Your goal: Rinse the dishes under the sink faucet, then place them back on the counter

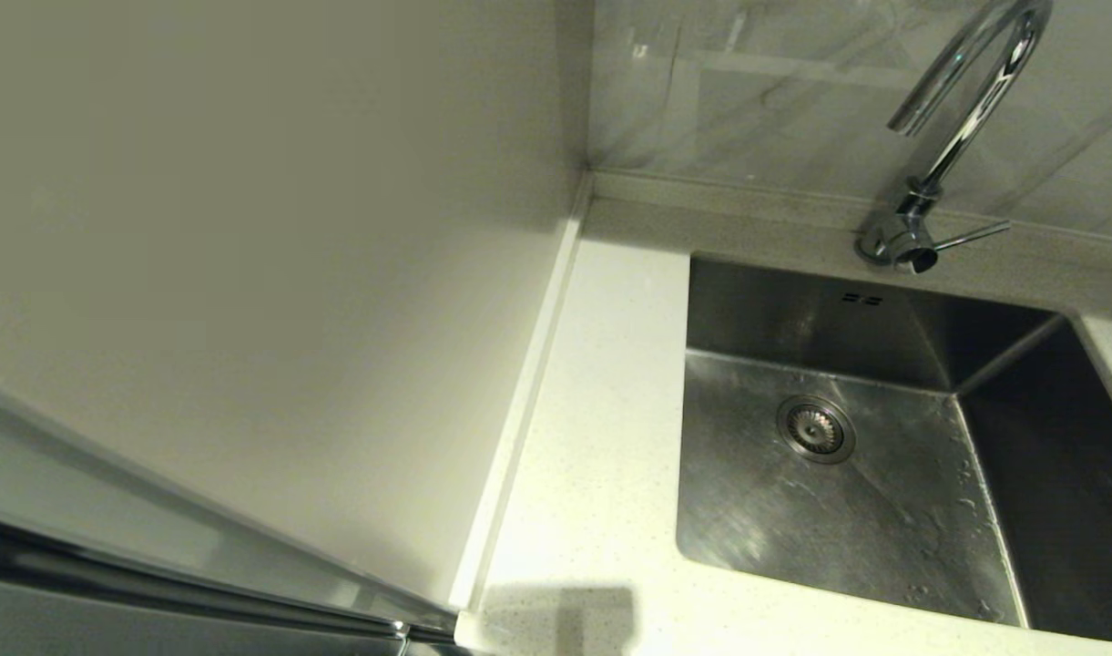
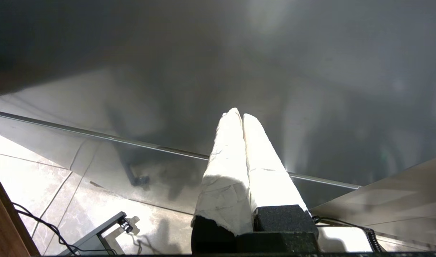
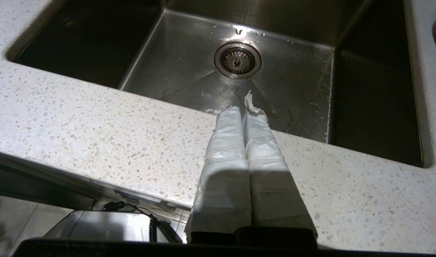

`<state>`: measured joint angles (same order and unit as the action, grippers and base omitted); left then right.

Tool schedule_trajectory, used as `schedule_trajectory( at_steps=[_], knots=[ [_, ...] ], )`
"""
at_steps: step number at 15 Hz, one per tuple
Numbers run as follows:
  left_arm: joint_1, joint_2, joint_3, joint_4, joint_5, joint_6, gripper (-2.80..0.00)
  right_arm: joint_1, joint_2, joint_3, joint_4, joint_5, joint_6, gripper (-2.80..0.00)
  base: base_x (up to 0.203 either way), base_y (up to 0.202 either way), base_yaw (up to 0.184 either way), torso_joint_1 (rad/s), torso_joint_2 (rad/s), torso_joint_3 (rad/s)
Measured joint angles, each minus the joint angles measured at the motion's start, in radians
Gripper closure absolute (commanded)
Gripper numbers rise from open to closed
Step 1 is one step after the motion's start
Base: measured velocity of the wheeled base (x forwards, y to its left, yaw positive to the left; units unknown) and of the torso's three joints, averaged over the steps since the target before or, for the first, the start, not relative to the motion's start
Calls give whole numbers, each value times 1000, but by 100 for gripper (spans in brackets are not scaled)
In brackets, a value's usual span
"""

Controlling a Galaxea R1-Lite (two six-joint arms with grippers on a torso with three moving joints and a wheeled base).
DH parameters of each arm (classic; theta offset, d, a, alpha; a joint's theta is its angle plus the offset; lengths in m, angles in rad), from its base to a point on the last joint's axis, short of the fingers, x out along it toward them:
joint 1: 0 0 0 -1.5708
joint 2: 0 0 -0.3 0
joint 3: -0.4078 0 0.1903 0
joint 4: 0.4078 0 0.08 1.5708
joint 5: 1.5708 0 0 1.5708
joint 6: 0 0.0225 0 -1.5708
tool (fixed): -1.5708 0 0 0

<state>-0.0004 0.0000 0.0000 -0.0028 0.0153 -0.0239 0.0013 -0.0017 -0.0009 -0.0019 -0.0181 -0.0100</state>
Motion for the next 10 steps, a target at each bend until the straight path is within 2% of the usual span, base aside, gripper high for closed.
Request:
schedule_trajectory(
  at_steps=[10],
  knots=[
    [0,0,0,0,0,0,0,0,0,0,2,0,-1,0,0,0,0,0,0,0]
  ],
)
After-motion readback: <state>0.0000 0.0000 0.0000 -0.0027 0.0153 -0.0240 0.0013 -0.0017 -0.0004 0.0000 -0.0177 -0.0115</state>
